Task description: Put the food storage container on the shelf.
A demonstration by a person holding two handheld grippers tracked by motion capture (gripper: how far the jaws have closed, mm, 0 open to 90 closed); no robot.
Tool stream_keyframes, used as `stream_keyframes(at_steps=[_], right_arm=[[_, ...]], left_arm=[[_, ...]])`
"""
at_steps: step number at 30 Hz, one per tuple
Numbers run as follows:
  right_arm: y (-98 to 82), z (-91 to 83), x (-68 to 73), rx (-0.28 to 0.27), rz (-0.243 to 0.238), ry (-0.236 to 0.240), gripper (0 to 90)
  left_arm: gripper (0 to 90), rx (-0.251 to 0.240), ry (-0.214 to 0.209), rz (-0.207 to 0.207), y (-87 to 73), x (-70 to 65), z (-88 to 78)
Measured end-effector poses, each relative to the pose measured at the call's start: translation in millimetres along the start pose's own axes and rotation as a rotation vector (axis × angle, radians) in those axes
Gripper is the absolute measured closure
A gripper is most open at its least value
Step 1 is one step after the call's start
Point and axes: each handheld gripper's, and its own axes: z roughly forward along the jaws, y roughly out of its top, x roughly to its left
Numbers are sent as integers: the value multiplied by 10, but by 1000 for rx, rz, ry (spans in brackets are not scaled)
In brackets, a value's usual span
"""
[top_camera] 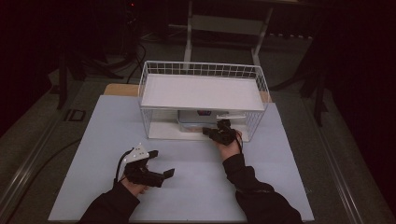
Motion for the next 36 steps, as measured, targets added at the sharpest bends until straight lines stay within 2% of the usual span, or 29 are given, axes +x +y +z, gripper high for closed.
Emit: stream_keyframes(at_steps=[6, 10, 11, 18, 24, 31, 33, 36], right_arm=[[0, 19, 31, -1, -2, 12, 899], [-28, -25, 109, -4, -27, 21, 896], [-35, -48, 133, 1, -11, 25, 892], [-103, -158, 183, -25, -29, 47, 818], [-172, -247, 254, -40, -56, 66, 613], [-255, -357, 350, -68, -86, 74, 305], [-264, -394, 360, -71, -85, 103, 219], [-285, -464, 367, -81, -69, 146, 176]], left_arm=[[1, -1, 4, 3, 7, -7, -8], [0, -7, 4, 7, 13, -15, -20], [0, -8, 4, 9, 15, -14, -23], [0, -12, 4, 8, 23, -20, -28], [0, -19, 2, 8, 34, -29, -34], [0, -28, 3, 8, 55, -33, -43], [0, -31, -1, 9, 62, -40, -44], [0, -32, -3, 10, 72, -48, -52]])
